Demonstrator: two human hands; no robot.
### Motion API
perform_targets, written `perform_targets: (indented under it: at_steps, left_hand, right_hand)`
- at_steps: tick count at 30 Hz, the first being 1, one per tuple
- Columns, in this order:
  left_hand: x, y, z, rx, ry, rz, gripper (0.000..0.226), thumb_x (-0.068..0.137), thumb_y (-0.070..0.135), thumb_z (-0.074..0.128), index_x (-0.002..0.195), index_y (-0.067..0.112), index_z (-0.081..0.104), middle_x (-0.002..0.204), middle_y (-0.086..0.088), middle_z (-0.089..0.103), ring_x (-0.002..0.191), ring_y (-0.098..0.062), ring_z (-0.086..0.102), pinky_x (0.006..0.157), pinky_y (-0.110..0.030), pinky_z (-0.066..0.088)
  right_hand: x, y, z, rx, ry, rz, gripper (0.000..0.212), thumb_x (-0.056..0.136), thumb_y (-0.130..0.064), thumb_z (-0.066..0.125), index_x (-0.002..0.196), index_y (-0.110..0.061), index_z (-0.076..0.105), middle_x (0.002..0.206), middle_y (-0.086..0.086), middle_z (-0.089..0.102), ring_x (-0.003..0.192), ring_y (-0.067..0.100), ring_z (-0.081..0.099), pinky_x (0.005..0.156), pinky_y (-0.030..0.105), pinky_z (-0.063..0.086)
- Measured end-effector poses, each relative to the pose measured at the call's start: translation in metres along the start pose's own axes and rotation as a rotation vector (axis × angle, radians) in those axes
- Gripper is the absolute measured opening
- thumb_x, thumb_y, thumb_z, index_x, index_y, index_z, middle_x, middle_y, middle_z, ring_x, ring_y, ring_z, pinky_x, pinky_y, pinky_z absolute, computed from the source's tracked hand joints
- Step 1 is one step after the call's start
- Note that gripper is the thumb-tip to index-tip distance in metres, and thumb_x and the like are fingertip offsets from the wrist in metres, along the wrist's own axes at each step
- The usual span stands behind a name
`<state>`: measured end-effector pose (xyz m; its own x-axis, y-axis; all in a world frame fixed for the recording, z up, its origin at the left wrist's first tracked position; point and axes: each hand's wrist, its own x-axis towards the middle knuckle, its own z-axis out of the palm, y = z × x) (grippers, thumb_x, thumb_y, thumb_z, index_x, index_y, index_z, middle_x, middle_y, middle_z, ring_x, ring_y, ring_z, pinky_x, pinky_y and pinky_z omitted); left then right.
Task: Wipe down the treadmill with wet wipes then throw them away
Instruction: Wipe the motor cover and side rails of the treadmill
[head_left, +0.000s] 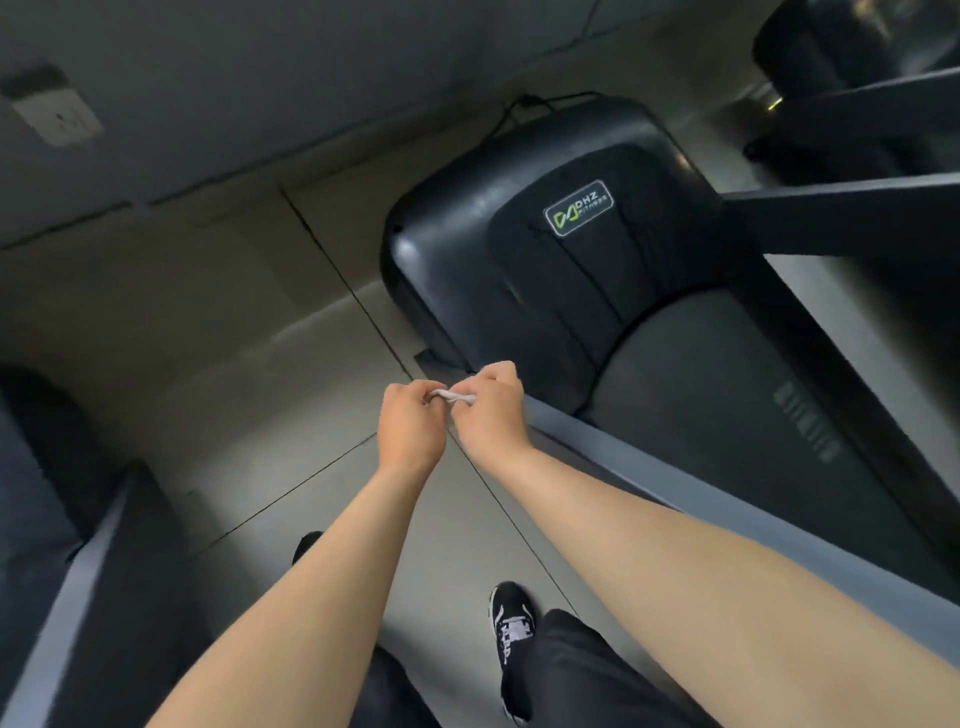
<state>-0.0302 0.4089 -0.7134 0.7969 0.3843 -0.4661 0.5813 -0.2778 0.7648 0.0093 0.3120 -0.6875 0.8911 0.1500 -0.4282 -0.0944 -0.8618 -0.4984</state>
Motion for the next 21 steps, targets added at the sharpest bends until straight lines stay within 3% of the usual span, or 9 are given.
perform_targets:
  at_steps: [1,3,4,6,7,9,12,16,21]
  left_hand:
    - [0.005,0.005,0.001,0.000,-0.019,0.012,0.020,0.094,0.013,0.055,0.087,0.021,0.072,0.100,-0.007,0.059,0.094,-0.031,0.060,0.071,-0.036,0.047]
    - [0.009,0.019,0.002,0.005,-0.065,0.038,0.020,0.094,0.015,0.057,0.089,0.019,0.076,0.113,-0.003,0.057,0.108,-0.018,0.055,0.081,-0.031,0.041]
    - [0.009,0.027,0.003,0.003,-0.099,0.050,0.021,0.094,0.014,0.056,0.087,0.017,0.075,0.111,0.001,0.058,0.104,-0.011,0.051,0.082,-0.028,0.038]
    - [0.006,0.045,0.005,-0.009,-0.186,0.079,0.021,0.092,0.012,0.053,0.078,0.017,0.068,0.086,0.001,0.063,0.079,-0.010,0.050,0.067,-0.027,0.037]
    - [0.002,0.056,0.005,-0.012,-0.231,0.081,0.020,0.093,0.013,0.052,0.083,0.020,0.068,0.081,0.005,0.065,0.074,-0.010,0.053,0.062,-0.025,0.039]
    - [-0.003,0.071,0.009,0.012,-0.303,0.097,0.019,0.096,0.016,0.053,0.099,0.026,0.069,0.092,0.010,0.068,0.084,-0.008,0.059,0.064,-0.020,0.041]
    - [-0.016,0.092,0.020,0.025,-0.360,0.155,0.013,0.095,0.022,0.058,0.105,0.027,0.066,0.097,0.011,0.068,0.091,-0.009,0.062,0.071,-0.026,0.044]
    - [-0.040,0.127,0.039,0.113,-0.491,0.224,0.010,0.095,0.035,0.060,0.103,0.030,0.060,0.089,0.012,0.068,0.086,-0.013,0.066,0.074,-0.035,0.051]
    - [-0.080,0.178,0.062,0.174,-0.673,0.400,0.009,0.097,0.028,0.056,0.103,0.024,0.061,0.077,0.005,0.070,0.078,-0.015,0.067,0.067,-0.034,0.051]
  right_hand:
    - [0.001,-0.003,-0.008,-0.077,0.003,-0.030,0.018,0.090,-0.014,0.053,0.094,-0.016,0.071,0.129,-0.017,0.041,0.116,0.016,0.044,0.085,0.034,0.049]
    - [0.001,-0.011,-0.029,-0.149,0.015,-0.063,0.024,0.091,-0.011,0.052,0.094,-0.018,0.076,0.146,-0.009,0.038,0.127,0.017,0.035,0.096,0.034,0.040]
    - [0.000,-0.013,-0.039,-0.183,0.026,-0.062,0.025,0.091,-0.012,0.052,0.096,-0.018,0.076,0.142,-0.007,0.045,0.126,0.019,0.039,0.094,0.032,0.037]
    - [-0.004,-0.014,-0.057,-0.215,0.043,0.007,0.025,0.093,-0.014,0.051,0.097,-0.018,0.076,0.120,-0.004,0.057,0.110,0.023,0.051,0.085,0.032,0.033]
    - [-0.009,-0.013,-0.065,-0.202,0.046,0.055,0.025,0.094,-0.015,0.050,0.097,-0.019,0.075,0.112,-0.003,0.057,0.101,0.025,0.054,0.083,0.032,0.033]
    - [-0.022,-0.009,-0.079,-0.131,0.057,0.138,0.026,0.095,-0.015,0.048,0.097,-0.020,0.074,0.107,-0.001,0.054,0.092,0.028,0.056,0.079,0.034,0.038]
    - [-0.051,-0.002,-0.106,-0.032,0.126,0.174,0.031,0.094,-0.008,0.046,0.107,-0.022,0.071,0.102,0.002,0.052,0.088,0.027,0.056,0.073,0.039,0.048]
    - [-0.093,0.010,-0.141,0.025,0.215,0.217,0.043,0.091,0.000,0.041,0.121,-0.025,0.058,0.105,0.002,0.048,0.094,0.026,0.051,0.080,0.038,0.047]
    - [-0.141,0.029,-0.178,-0.061,0.329,0.267,0.035,0.090,0.003,0.038,0.111,-0.023,0.051,0.108,0.004,0.047,0.098,0.032,0.050,0.083,0.046,0.050]
